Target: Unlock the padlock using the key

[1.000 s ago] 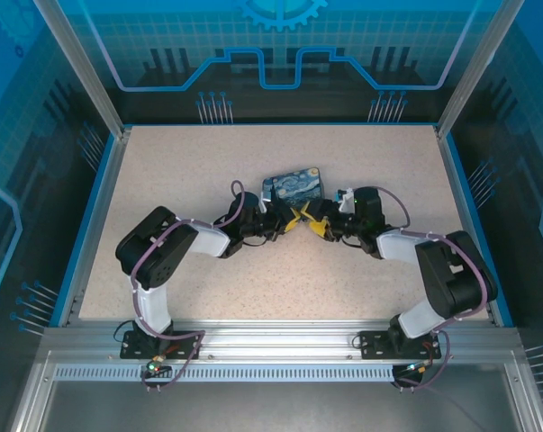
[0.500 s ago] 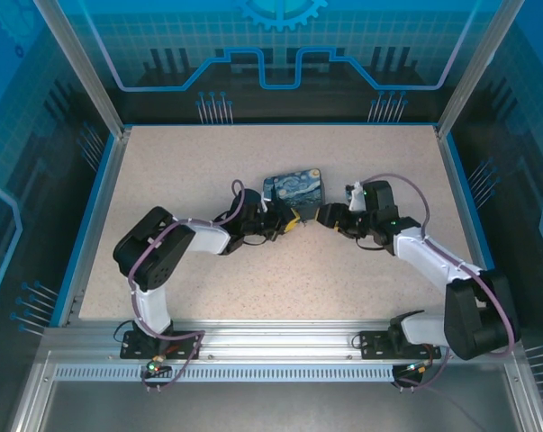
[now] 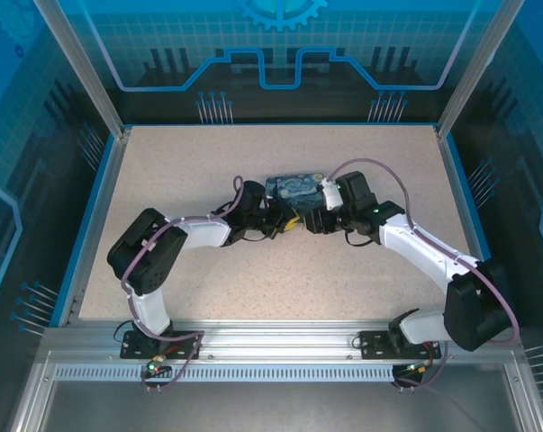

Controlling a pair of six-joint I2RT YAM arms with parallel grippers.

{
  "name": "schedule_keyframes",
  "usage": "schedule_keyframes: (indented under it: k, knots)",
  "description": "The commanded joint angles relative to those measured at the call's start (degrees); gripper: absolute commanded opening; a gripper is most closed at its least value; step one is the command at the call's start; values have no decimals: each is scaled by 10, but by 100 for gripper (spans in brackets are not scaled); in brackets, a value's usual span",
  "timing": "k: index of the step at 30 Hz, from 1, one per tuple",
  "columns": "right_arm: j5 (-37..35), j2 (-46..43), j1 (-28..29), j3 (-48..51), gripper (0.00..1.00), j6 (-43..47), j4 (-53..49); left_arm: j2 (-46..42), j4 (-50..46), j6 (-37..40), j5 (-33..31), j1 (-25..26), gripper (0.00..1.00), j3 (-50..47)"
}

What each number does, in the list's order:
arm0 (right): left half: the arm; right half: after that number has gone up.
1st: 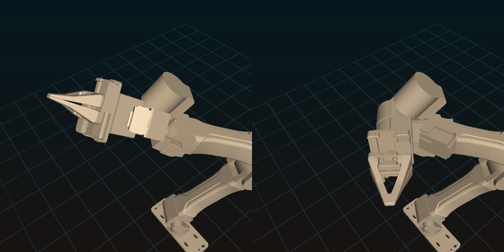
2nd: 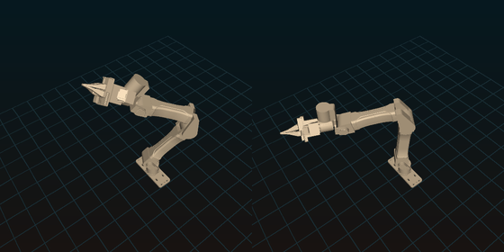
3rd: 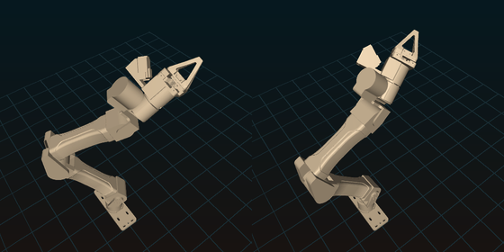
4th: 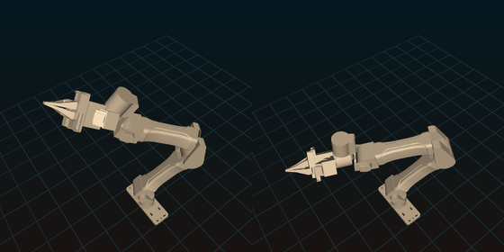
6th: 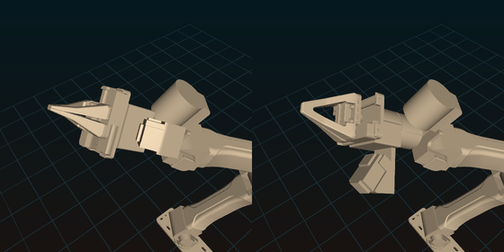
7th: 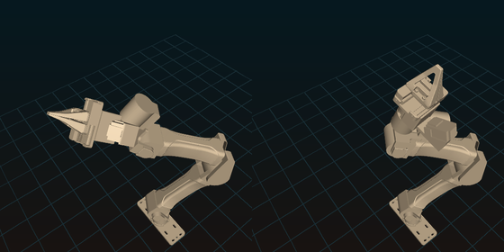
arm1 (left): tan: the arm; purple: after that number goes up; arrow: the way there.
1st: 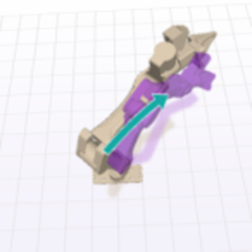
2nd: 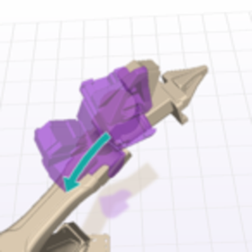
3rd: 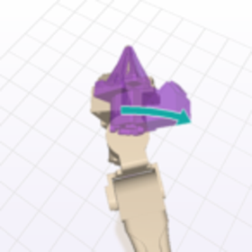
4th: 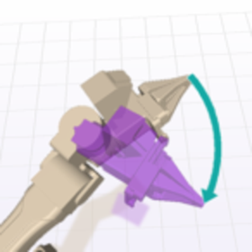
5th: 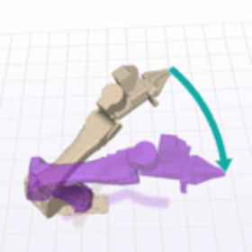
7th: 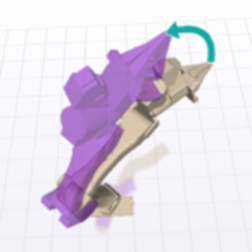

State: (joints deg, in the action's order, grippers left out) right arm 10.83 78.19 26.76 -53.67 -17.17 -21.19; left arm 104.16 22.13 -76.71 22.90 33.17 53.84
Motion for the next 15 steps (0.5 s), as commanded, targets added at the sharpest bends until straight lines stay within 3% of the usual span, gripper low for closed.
schedule_keyframes:
  k: [1,15]
  knots:
    - [-39,12,12,-20,40,42,-22,-26,-48,7,31,-2,0,32]
    - [-131,57,49,-39,39,69,-3,-30,-98,20,37,-1,0,66]
